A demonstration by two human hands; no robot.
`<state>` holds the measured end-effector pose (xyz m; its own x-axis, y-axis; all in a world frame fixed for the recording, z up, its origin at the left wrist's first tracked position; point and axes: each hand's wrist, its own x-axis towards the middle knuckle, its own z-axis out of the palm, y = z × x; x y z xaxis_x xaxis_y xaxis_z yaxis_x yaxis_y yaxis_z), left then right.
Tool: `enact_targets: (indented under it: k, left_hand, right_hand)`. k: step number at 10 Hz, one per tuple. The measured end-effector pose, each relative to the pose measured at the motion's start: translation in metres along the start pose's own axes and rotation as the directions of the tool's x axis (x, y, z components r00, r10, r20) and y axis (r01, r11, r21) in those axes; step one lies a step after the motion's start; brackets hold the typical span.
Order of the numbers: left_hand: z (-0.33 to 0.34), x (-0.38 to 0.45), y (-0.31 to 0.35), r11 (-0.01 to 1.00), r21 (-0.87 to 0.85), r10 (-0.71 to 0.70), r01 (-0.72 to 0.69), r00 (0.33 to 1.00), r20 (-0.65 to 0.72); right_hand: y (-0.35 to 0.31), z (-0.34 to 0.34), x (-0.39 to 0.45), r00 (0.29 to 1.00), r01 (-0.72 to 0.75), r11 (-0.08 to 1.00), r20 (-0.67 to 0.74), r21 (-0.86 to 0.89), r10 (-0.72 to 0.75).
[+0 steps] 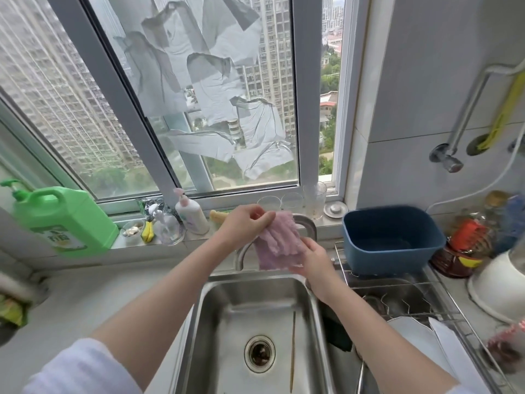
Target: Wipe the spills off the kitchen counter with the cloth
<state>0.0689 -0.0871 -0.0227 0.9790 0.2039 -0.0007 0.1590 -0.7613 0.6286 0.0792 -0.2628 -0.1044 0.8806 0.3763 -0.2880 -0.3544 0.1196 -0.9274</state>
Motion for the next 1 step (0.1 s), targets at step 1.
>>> enact_targets:
  k: [1]
  left_hand:
    - [0.0001,-0.0055,-0.0022,0.999,-0.021,0.041,-0.041,0.999,-0.018]
  right_hand:
    - [0.0024,0.0070,0.0025,1.000,-0.012,0.998,-0.016,-0.055,0.011]
